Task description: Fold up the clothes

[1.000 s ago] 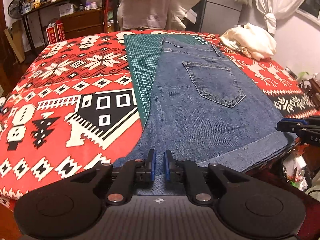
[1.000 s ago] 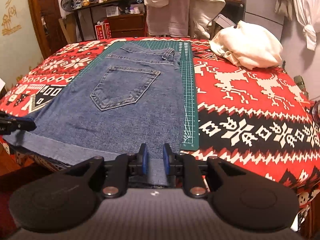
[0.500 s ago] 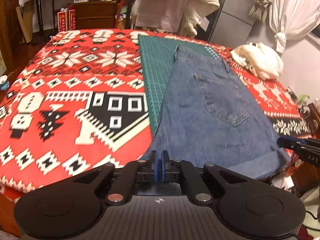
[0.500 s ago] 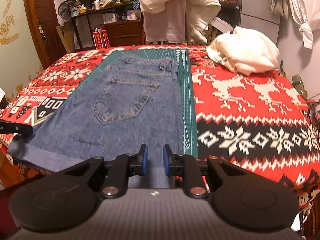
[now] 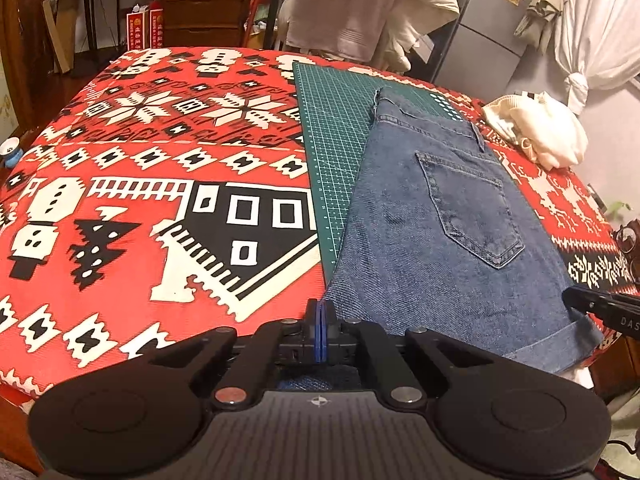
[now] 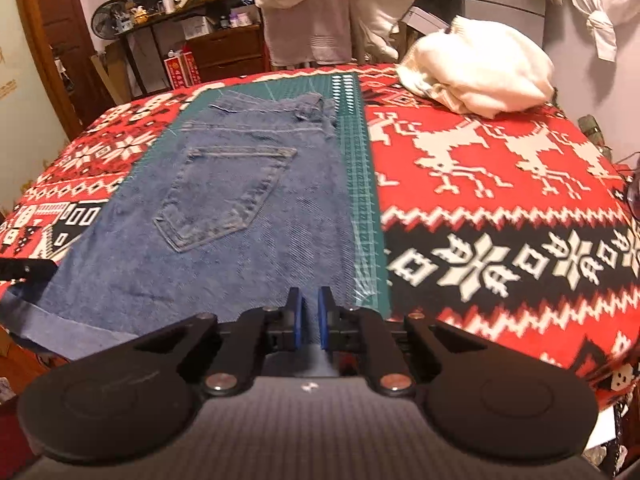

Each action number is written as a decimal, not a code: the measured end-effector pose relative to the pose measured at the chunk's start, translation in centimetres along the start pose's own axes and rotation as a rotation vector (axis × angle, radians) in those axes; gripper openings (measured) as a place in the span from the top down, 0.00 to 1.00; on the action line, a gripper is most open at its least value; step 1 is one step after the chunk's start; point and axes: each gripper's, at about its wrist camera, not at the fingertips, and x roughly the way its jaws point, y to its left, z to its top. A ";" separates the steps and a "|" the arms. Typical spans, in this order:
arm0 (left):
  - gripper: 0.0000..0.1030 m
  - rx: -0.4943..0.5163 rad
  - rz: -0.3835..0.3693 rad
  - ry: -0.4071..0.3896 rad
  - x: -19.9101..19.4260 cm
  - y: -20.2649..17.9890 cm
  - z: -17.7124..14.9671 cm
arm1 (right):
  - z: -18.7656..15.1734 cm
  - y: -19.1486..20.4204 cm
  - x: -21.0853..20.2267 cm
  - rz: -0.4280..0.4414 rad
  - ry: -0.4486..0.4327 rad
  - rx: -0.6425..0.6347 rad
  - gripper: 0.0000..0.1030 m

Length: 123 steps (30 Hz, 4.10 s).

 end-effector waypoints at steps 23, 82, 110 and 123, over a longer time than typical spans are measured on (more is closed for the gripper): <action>0.97 -0.056 -0.129 -0.016 -0.9 0.3 8.6 | 8.8 -2.1 -0.9 0.089 -0.034 0.054 0.91; 0.90 -0.053 -0.390 0.030 15.4 -3.6 31.4 | 30.1 -6.0 15.9 0.288 -0.001 0.168 0.87; 0.74 -0.170 -0.293 0.107 19.4 -1.6 32.1 | 29.5 -7.0 20.3 0.219 0.040 0.220 0.77; 0.66 -0.292 -0.315 0.237 9.3 6.1 19.1 | 15.7 -9.2 9.9 0.294 0.283 0.359 0.72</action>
